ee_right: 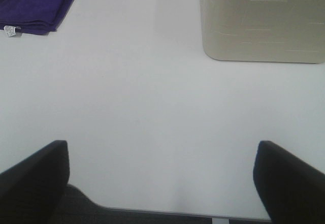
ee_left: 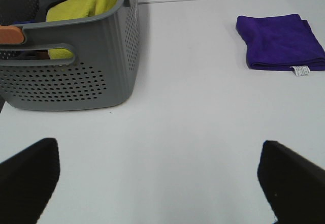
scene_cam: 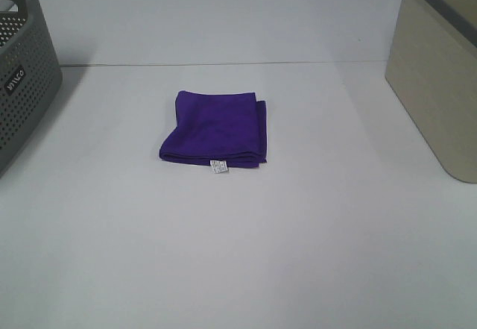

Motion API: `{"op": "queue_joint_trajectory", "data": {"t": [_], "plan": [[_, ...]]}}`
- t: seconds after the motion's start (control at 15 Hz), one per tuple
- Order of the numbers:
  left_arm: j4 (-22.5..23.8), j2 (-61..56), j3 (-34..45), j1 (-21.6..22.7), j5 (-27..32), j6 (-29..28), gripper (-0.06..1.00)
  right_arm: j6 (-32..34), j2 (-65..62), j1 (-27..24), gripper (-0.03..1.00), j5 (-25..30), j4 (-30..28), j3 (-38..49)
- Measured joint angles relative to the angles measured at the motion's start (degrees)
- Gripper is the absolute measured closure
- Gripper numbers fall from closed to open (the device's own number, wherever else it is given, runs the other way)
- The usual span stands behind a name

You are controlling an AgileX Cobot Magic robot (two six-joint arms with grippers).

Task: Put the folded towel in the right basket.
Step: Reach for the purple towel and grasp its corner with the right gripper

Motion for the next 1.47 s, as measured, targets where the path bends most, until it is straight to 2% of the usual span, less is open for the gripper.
{"op": "queue_joint_trajectory", "data": {"t": [1.47], "plan": [[-0.06,0.00,0.00,0.00,0.00,0.00,-0.05,0.00,0.00,0.00,0.02,-0.06,0.23,0.00]]}}
